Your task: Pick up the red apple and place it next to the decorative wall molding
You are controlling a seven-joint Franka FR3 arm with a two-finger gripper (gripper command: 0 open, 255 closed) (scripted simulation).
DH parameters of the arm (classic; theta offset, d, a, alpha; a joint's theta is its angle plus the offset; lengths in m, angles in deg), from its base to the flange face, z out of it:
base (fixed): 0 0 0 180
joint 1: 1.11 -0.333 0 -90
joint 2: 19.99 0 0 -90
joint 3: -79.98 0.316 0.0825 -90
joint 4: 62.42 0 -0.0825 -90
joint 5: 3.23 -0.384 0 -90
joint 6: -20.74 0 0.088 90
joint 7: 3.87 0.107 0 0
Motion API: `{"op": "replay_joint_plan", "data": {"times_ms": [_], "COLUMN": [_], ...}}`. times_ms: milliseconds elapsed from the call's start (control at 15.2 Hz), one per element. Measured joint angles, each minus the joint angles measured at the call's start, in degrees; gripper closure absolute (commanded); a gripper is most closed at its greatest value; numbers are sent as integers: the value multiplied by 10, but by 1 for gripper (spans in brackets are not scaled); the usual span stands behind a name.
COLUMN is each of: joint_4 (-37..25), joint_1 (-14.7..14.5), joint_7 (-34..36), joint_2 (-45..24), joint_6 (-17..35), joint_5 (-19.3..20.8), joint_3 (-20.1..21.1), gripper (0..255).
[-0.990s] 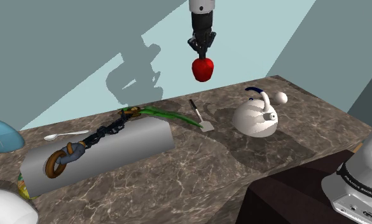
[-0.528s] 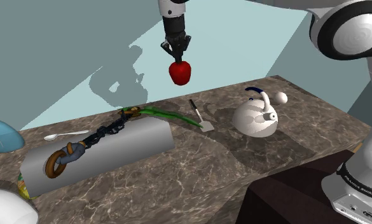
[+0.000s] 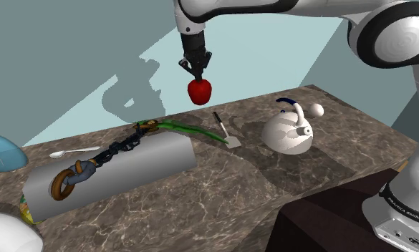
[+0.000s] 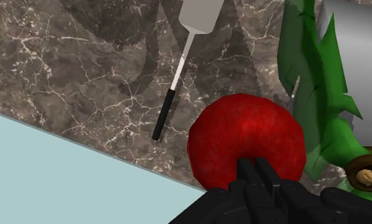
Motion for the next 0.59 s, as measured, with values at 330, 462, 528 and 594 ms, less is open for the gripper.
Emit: {"op": "replay_joint_plan", "data": {"times_ms": [330,462,528,594], "joint_4": [62,89,101,113], "joint_1": [6,8,10,11], "joint_7": [5,8,9,10], "joint_2": [15,22,24,27], "joint_6": [46,66,76,85], "joint_5": [-2,-2,-2,-2], "joint_3": [1,1,1,1], "gripper": [255,255,255,255]}}
